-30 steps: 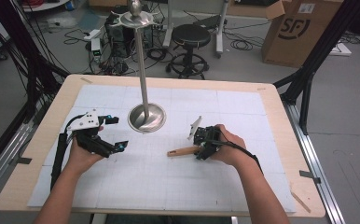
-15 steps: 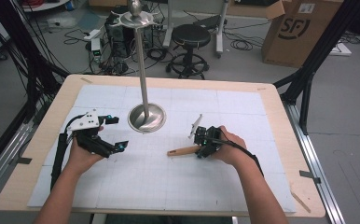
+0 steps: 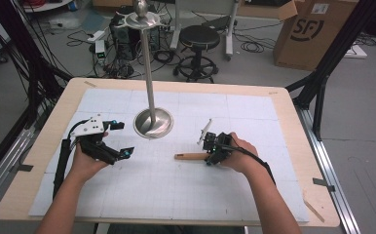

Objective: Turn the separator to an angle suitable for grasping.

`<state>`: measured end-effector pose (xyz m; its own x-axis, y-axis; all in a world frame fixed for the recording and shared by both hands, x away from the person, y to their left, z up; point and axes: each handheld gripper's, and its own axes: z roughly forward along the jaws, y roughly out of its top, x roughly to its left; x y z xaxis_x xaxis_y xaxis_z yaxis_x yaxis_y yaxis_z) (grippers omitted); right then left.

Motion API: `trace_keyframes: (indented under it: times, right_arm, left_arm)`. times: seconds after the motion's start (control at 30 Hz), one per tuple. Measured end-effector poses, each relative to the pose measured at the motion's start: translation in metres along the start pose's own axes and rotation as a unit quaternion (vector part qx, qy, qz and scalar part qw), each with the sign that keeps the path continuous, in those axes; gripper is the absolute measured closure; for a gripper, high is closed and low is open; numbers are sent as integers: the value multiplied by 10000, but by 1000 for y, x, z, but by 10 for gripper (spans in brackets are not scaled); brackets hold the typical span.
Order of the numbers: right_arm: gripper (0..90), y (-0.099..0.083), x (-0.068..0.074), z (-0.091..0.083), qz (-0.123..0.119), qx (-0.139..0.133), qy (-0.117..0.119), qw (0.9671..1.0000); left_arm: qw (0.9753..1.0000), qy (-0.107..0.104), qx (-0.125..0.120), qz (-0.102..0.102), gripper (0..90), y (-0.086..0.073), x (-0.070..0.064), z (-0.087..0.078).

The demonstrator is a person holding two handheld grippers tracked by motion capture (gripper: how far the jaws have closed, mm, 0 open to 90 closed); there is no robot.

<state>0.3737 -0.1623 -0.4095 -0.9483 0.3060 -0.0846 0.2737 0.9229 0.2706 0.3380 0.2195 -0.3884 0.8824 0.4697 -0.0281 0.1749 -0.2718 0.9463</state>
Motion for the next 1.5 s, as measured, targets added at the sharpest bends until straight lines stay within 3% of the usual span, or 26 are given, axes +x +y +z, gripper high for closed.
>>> trace_keyframes:
  times: [0.07, 0.13, 0.5, 0.6, 0.7, 0.83, 0.97, 1.13, 1.2, 1.33, 1.4, 1.5]
  right_arm:
    - [614, 0, 1, -1, -31, 27, 30, 10000]
    - [513, -1, 2, 0, -97, -3, -26, 9999]
    - [523, 0, -1, 1, -196, 99, 18, 9998]
    - [542, 3, -2, 1, -175, 213, 78, 9996]
    - [616, 10, -3, 2, -255, 424, 214, 9985]
    - [646, 17, -4, 2, -361, 692, 215, 9967]
    - [655, 15, -6, 4, -270, 645, 325, 9970]
    - [685, 14, -5, 3, -206, 609, 297, 9975]
    - [687, 13, -4, 2, -174, 541, 279, 9980]
    - [689, 9, -6, -5, -119, 91, 312, 9994]
    - [689, 8, -8, -14, -54, -207, 339, 9992]
    - [689, 5, -11, -31, 98, -772, 355, 9963]
  left_arm:
    - [10000, 5, 48, 23, 17, 0, 1, 1]
    - [10000, -6, 21, 33, 17, 0, 0, 1]
    - [10000, -20, 51, 28, 17, 0, 0, 2]
    - [9999, -20, 104, 21, 17, -2, 1, 4]
    - [10000, -21, 83, 28, 17, -1, 1, 4]
    - [10000, -13, 66, 3, 17, -2, 2, 3]
    - [10000, -14, 39, 11, 17, -1, 1, 2]
    - [10000, -22, 49, 9, 17, -1, 2, 2]
    - [10000, -21, 10, 14, 17, -1, 2, 2]
    - [10000, -12, 24, -13, 17, -1, 3, 1]
    - [10000, -5, 32, 5, 17, -1, 2, 2]
    - [10000, -17, 8, 22, 17, 0, 1, 1]
